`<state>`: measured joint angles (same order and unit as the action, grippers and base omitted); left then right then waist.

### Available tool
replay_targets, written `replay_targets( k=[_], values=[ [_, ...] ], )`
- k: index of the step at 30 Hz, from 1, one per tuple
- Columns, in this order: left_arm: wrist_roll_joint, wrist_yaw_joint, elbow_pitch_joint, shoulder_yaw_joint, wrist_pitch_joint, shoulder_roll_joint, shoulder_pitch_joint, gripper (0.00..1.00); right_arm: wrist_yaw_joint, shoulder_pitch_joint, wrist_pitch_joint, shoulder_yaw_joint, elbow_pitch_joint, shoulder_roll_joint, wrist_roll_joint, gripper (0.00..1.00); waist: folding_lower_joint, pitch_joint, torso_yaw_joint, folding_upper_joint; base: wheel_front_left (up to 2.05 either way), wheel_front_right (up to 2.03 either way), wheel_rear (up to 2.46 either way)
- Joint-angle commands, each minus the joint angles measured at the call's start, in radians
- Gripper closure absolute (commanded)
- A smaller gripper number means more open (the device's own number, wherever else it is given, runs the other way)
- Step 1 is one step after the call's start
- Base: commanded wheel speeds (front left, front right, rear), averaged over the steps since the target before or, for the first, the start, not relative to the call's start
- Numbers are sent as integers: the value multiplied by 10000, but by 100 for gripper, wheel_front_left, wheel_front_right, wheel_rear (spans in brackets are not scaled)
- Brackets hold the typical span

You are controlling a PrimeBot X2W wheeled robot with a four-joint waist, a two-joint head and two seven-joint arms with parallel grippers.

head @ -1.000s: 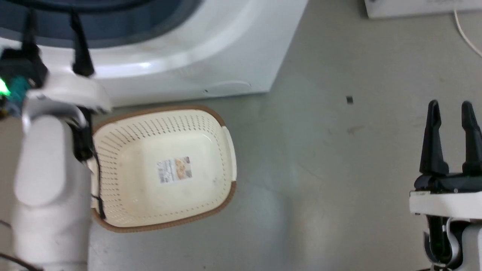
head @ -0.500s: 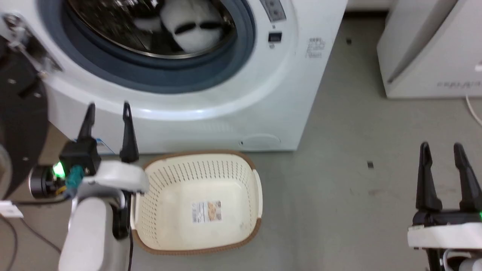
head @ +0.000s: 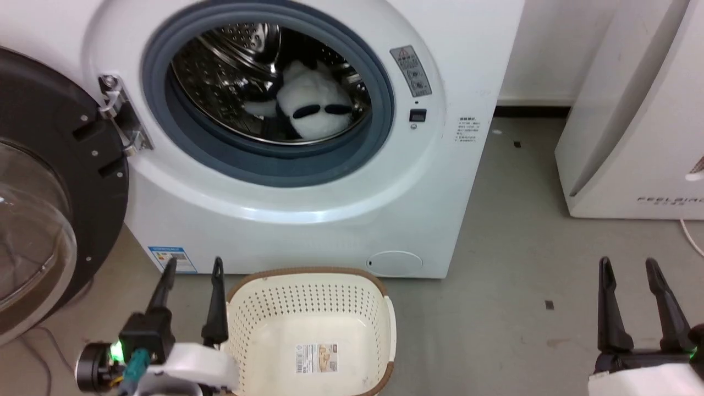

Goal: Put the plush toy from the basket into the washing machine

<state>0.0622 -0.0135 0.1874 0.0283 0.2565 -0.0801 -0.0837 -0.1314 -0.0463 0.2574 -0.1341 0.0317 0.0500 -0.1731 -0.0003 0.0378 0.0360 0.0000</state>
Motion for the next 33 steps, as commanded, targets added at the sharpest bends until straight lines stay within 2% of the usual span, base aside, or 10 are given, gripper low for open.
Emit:
replay_targets(
  k=[1,6,7,33],
  values=[
    [-13,-41,-224,-19,53,43,267,0,7,-204,44,1,-67,2,98,0,3,-109,73,0,0,0,0],
    [-429,208,-808,-202,53,140,790,0,7,-480,44,-28,-136,2,182,0,3,-238,244,0,0,0,0],
    [-391,186,-766,-201,-5,102,689,100,0,-349,-3,-19,-115,0,154,100,3,-235,238,0,0,0,0],
    [-430,183,-960,-211,-473,128,713,100,1,-198,-470,232,-155,0,440,100,3,-263,129,0,0,0,0]
  ],
)
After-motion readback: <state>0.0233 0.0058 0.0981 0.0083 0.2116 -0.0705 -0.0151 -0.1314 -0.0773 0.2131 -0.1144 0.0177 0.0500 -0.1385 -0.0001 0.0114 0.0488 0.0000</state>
